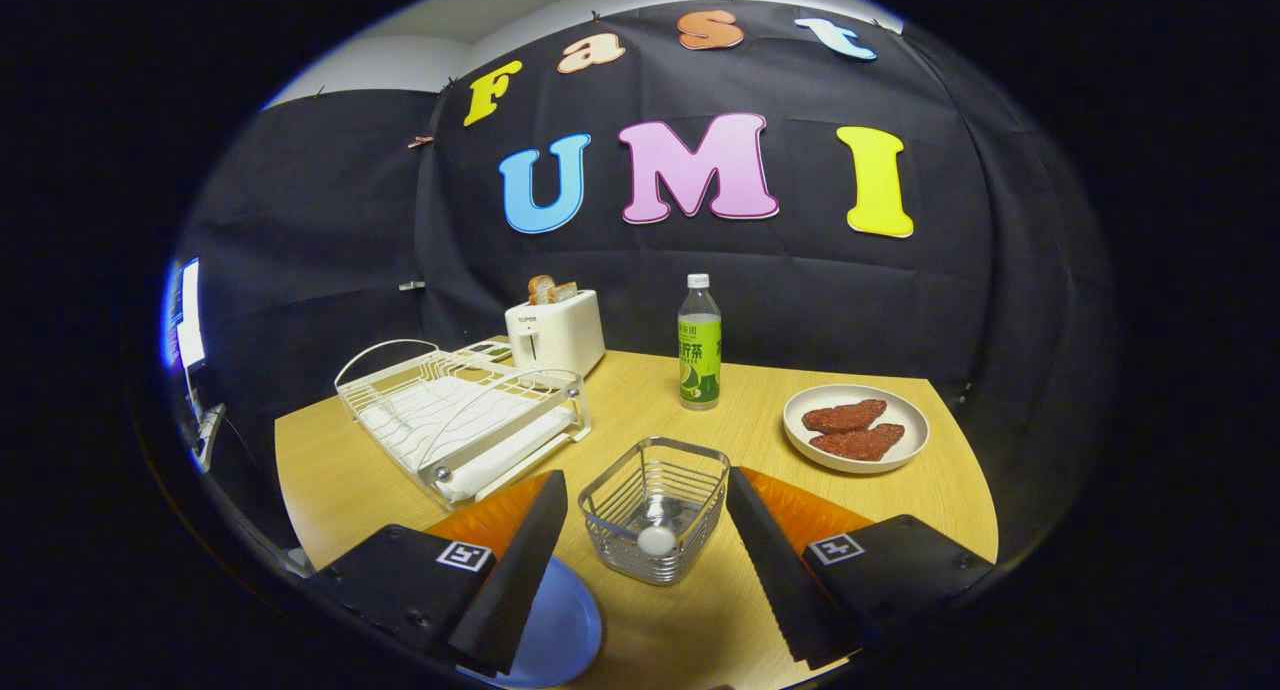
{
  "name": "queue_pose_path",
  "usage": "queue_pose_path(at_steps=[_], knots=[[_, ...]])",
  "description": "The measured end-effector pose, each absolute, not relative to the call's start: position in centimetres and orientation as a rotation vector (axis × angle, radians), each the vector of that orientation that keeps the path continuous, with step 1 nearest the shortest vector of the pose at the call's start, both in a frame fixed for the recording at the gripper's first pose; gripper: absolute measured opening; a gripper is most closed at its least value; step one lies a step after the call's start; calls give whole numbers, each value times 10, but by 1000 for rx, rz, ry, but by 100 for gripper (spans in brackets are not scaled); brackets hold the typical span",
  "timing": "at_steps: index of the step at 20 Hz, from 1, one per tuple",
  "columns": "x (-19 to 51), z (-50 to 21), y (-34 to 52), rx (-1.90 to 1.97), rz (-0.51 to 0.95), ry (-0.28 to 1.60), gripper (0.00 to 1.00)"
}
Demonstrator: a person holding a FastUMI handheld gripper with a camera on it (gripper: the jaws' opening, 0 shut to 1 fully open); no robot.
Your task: Take the plate from the dish rack, then take the spoon from the basket and place it into the plate.
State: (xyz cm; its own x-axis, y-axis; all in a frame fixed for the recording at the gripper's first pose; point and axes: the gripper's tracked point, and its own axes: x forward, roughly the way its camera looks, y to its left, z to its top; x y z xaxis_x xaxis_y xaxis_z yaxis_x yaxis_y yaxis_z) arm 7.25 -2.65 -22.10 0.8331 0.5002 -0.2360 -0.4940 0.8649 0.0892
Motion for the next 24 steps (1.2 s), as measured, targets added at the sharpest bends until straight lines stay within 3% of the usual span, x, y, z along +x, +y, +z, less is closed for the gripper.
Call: queue_pose_path(at_steps=[3,4,8,9,13,14,24], knots=[[82,-234,-23,1,525,270,89],[82,-234,-21,-8,529,264,77],[78,-240,-9,-19,549,275,52],[85,-236,-8,-24,541,260,52],[88,-243,-13,-22,506,297,33],[88,-241,-13,-15,506,295,24],[89,-228,-13,-61,506,347,16]])
